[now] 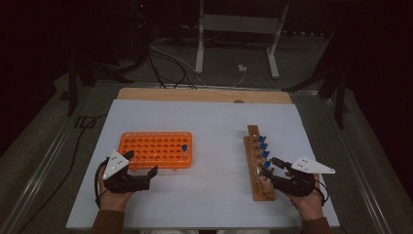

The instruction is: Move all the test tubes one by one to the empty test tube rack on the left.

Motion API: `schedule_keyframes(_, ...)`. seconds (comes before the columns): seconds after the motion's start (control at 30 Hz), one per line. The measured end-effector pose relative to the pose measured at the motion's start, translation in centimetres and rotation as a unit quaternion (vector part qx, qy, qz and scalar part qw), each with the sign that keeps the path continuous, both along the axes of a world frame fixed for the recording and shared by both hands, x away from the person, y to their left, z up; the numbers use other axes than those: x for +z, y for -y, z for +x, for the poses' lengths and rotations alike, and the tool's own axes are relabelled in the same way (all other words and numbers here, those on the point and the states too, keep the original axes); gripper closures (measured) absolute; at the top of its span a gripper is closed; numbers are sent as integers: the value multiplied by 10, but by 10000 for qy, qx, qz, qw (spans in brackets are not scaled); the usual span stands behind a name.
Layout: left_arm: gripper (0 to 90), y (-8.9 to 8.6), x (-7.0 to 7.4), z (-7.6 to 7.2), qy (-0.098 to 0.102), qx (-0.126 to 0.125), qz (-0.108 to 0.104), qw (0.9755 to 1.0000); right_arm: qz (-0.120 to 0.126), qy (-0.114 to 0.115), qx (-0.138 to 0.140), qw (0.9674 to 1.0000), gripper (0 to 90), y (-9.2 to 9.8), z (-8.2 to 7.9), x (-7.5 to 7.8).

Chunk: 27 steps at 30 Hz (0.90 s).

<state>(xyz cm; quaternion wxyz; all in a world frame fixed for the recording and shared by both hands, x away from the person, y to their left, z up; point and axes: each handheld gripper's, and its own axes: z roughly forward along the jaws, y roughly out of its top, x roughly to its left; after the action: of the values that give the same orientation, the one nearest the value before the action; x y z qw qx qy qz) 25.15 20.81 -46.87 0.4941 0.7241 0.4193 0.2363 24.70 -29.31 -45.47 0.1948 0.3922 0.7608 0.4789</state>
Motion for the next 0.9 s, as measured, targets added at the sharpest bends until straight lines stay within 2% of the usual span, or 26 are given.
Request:
schedule_keyframes(0.13, 6, 1, 0, 0, 3, -10, 2, 10000, -106, -29, 90, 9999, 578, -3, 0, -6)
schedule_keyframes(0.4, 6, 1, -1, 0, -1, -10, 9, 10000, -261, 81, 89, 9996, 720, -10, 2, -9)
schedule_keyframes(0.57, 6, 2, -1, 0, -8, -17, 7, 10000, -309, 127, 73, 9994, 752, -13, 2, -9)
schedule_keyframes(0.7, 6, 3, -2, 0, -18, -28, 28, 10000, -451, 198, 77, 9988, 761, -17, 1, -8)
schedule_keyframes(0.9, 6, 3, -2, 0, -23, -36, 49, 10000, -453, 188, 80, 9988, 764, -18, 2, -5)
